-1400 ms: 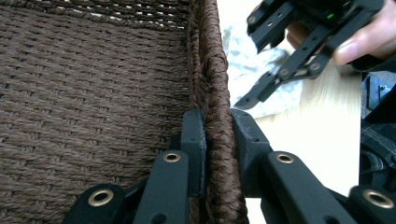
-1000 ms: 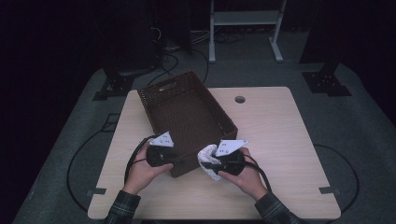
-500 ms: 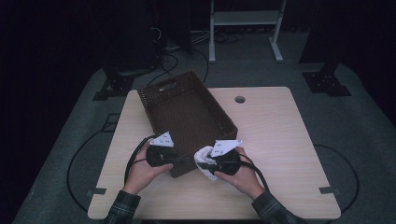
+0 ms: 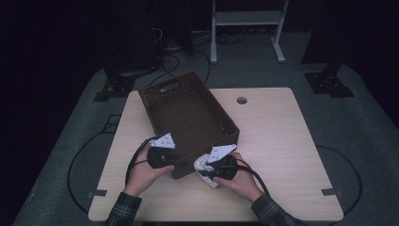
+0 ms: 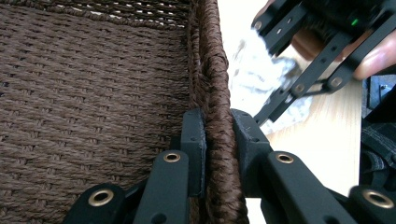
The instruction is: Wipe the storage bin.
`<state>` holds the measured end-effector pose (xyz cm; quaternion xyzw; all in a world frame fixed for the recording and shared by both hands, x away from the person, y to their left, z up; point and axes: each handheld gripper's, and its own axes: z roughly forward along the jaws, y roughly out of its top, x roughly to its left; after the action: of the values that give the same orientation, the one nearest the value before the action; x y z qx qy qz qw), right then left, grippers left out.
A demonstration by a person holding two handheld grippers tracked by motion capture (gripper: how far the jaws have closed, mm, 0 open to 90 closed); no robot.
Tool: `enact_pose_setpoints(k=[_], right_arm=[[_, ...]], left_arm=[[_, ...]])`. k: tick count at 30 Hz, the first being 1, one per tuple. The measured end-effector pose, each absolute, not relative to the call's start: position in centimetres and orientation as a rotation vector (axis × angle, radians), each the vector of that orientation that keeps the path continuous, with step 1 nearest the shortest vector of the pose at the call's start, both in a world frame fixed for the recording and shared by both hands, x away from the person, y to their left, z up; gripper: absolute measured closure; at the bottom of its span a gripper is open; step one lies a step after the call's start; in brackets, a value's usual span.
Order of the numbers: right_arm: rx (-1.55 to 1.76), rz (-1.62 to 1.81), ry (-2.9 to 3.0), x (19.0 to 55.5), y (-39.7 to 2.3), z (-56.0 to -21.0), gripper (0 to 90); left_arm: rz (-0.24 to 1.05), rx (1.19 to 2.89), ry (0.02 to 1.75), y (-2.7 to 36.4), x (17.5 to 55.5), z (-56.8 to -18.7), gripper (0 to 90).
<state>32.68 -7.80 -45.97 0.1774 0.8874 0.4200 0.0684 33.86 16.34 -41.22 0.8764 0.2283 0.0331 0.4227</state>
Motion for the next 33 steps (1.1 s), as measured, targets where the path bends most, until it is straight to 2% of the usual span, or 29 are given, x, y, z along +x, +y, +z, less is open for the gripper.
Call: enact_pose_setpoints(k=[10, 23, 33], right_arm=[[0.548, 1.212, 2.712, 32.9, -7.4, -47.5, 70.4], [0.476, 1.353, 2.597, 31.2, -7.9, -43.2, 70.0], [0.418, 1.383, 2.557, 30.7, -7.3, -41.7, 70.1]], left_arm=[[0.085, 2.197, 0.568, 16.4, 33.9, -41.2, 76.1], [0.087, 2.195, 0.570, 16.4, 33.9, -41.2, 76.5], [0.087, 2.199, 0.573, 16.4, 33.9, -41.2, 77.6]])
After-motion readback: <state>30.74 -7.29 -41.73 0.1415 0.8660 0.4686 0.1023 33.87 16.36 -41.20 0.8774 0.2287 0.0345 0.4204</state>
